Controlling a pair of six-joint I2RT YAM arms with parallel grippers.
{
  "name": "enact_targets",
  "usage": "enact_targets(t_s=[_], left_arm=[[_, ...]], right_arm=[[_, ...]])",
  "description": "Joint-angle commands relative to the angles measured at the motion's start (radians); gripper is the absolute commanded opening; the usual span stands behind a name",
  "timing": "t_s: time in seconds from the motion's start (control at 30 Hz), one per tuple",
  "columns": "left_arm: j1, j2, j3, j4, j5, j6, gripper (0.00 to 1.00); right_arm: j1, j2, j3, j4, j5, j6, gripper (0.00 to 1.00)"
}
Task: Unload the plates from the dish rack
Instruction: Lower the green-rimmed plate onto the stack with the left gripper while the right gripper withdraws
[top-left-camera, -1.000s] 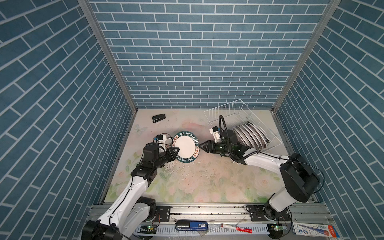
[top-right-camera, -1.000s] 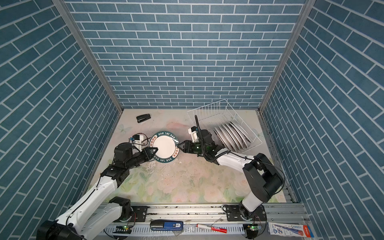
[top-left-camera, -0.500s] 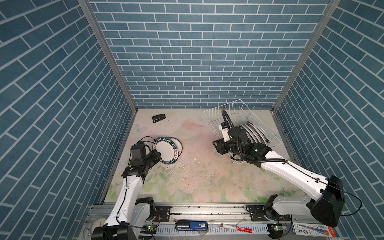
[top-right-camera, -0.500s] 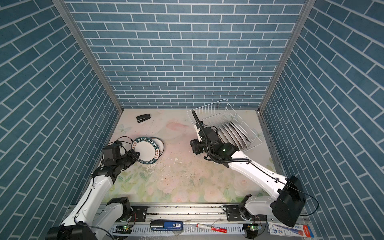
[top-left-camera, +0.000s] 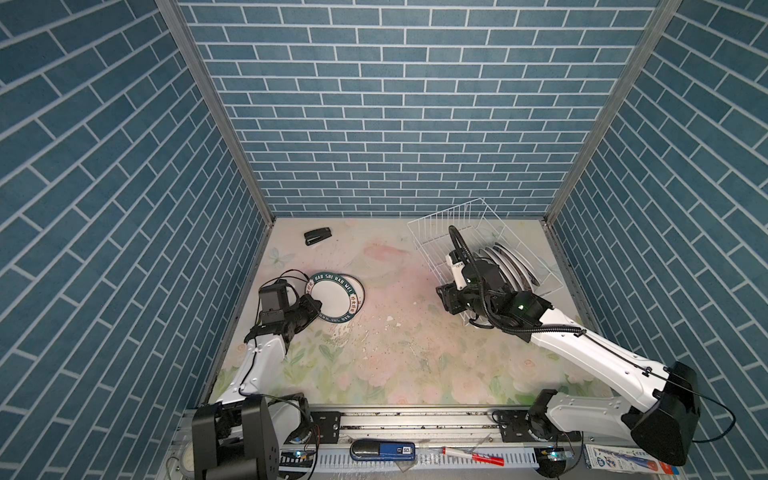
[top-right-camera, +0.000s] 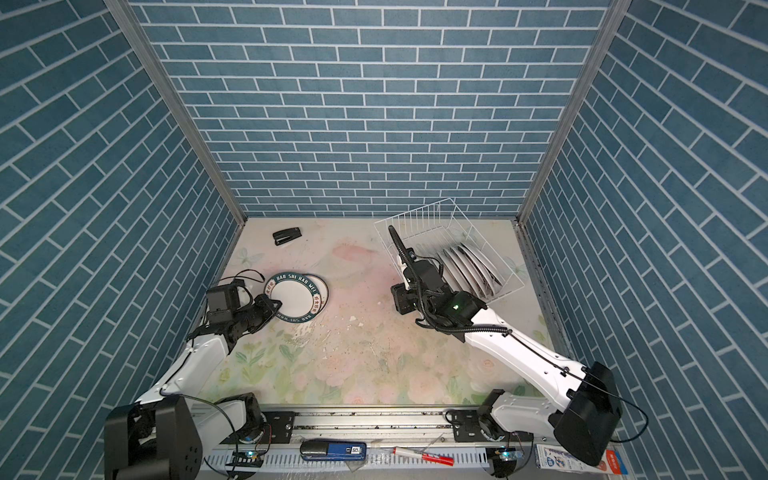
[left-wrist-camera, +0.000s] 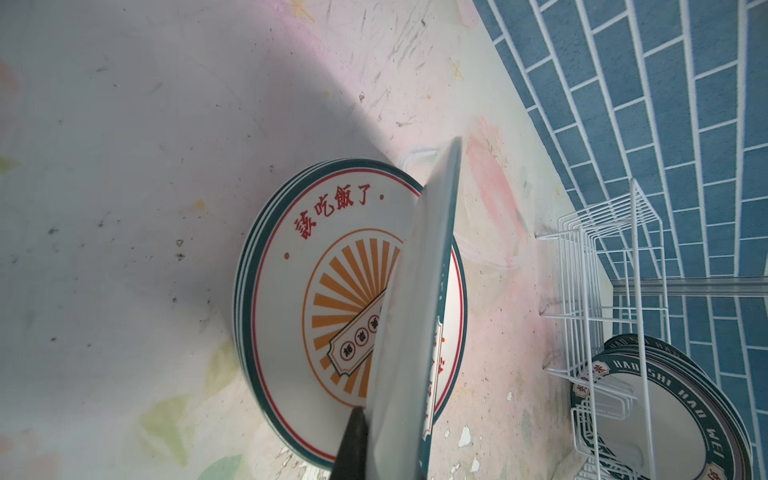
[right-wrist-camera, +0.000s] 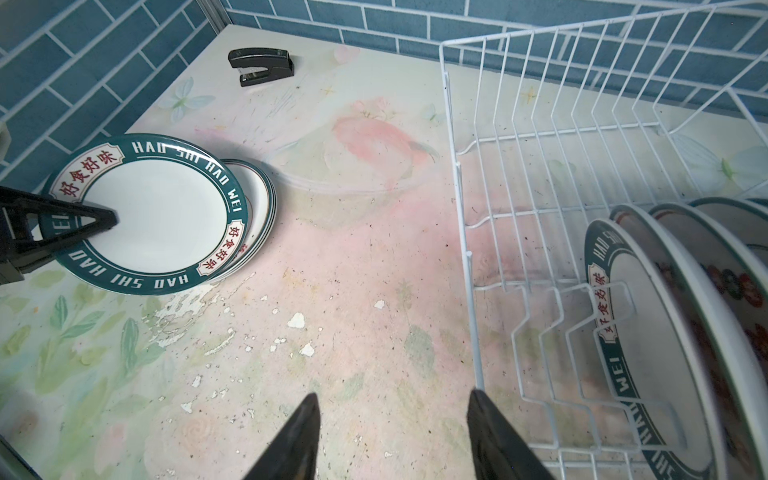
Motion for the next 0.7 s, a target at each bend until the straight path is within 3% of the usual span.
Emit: enact_targets(t_s=[0.0, 0.4, 0.53, 0.67], left_arm=[[0.007, 0.016, 0.021, 0.001, 0.017, 0.014, 0.06], [0.008, 0.034, 0.041, -0.063, -0.028, 0.046, 0.33], [0.009, 0.033, 0.056, -0.12, -0.08, 0.062, 0.51], [0.009, 0.045, 0.057, -0.123, -0.09, 0.064, 0.59]], right_arm=[[0.001, 0.002, -0.037, -0.01, 0.003, -0.028, 0.58], [0.0, -0.004, -0.067, -0.001, -0.025, -0.028, 0.58], [0.001, -0.004, -0.077, 0.007, -0.031, -0.024, 0.57], [0.002, -0.004, -0.083, 0.011, -0.034, -0.022, 0.57]])
